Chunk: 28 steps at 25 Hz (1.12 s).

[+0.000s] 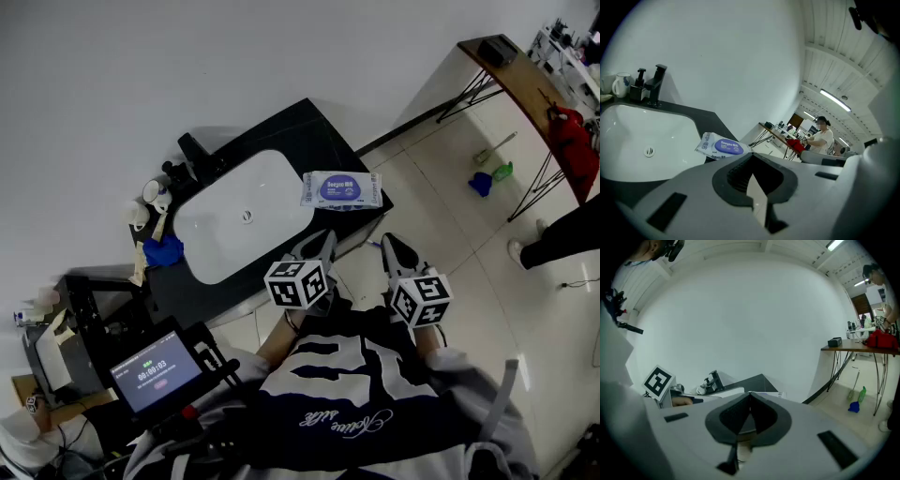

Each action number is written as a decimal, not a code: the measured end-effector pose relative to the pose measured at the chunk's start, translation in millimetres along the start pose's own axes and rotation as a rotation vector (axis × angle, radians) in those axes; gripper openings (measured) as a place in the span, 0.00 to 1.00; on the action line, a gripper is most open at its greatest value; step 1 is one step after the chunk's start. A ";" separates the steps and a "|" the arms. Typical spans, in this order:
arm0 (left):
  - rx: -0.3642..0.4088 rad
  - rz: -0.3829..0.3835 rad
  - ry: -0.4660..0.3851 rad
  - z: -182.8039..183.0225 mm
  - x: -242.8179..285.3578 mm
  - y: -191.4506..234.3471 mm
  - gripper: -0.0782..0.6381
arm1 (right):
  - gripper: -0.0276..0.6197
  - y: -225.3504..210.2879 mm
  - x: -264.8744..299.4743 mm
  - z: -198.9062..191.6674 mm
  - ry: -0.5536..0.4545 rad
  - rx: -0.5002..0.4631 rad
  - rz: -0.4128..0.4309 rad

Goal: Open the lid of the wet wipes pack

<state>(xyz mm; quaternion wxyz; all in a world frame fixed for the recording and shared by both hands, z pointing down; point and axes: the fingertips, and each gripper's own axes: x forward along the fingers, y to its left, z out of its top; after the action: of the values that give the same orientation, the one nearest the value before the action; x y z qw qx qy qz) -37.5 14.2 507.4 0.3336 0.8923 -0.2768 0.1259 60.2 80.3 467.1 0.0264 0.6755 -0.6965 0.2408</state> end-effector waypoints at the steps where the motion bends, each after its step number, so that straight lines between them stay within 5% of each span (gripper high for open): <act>1: -0.002 0.005 0.007 -0.8 4.2 3.2 0.11 | 0.04 -1.5 3.0 1.5 0.004 -0.015 0.008; 8: -0.047 0.089 0.056 -2.5 49.2 37.8 0.11 | 0.04 -21.3 57.1 7.9 0.094 -0.163 0.109; 15: -0.192 0.222 0.025 -5.1 81.8 67.9 0.11 | 0.04 -26.5 118.4 -4.8 0.250 -0.311 0.346; 25: -0.277 0.347 0.082 -15.7 116.1 94.9 0.11 | 0.04 -10.3 177.0 -36.7 0.427 -0.666 0.580; 28: -0.326 0.348 0.089 -14.5 113.8 93.4 0.11 | 0.13 -0.5 179.4 -45.5 0.482 -0.789 0.637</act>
<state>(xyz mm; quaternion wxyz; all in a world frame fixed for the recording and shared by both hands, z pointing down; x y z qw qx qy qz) 0.7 -81.1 613.9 0.4582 0.7593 -0.4280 0.1741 32.1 -69.2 572.4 0.3616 0.2965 -0.8776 0.1058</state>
